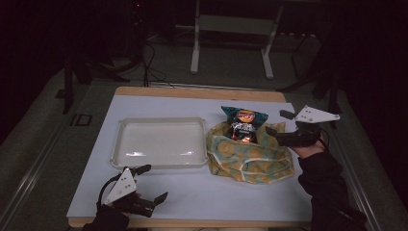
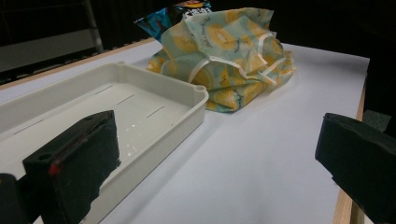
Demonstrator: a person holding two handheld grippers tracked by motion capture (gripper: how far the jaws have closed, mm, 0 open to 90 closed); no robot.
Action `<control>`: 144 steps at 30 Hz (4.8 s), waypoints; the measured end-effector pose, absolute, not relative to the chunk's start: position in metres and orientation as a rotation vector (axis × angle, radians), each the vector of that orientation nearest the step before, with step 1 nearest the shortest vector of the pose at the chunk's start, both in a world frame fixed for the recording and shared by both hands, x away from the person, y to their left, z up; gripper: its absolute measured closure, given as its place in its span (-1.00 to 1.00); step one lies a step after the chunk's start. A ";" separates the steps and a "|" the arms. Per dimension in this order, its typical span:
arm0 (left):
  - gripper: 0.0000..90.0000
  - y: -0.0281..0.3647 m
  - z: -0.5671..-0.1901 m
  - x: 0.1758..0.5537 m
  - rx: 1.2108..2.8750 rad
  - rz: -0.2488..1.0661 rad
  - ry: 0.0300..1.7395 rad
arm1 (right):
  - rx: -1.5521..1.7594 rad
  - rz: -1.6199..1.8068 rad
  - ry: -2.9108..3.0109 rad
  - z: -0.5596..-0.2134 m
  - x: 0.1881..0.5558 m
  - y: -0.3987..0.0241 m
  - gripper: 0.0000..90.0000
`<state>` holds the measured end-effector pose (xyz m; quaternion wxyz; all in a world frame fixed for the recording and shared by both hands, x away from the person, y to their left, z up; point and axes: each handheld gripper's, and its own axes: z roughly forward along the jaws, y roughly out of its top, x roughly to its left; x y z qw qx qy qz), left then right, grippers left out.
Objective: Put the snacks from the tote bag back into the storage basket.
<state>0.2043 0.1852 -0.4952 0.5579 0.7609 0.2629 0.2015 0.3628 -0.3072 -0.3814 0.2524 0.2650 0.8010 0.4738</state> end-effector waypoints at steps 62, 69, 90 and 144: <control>-1.00 0.186 -0.499 0.206 1.830 0.465 0.611 | 0.934 1.088 2.386 -0.472 0.472 -0.301 0.69; -1.00 0.186 -0.499 0.206 1.829 0.465 0.610 | 0.929 1.077 2.430 -0.467 0.470 -0.298 1.00; -1.00 0.185 -0.498 0.207 1.828 0.465 0.617 | 0.731 1.332 2.344 -0.413 0.417 -0.286 1.00; -1.00 0.186 -0.496 0.203 1.820 0.499 0.645 | 0.631 1.418 2.097 -0.278 0.385 -0.259 1.00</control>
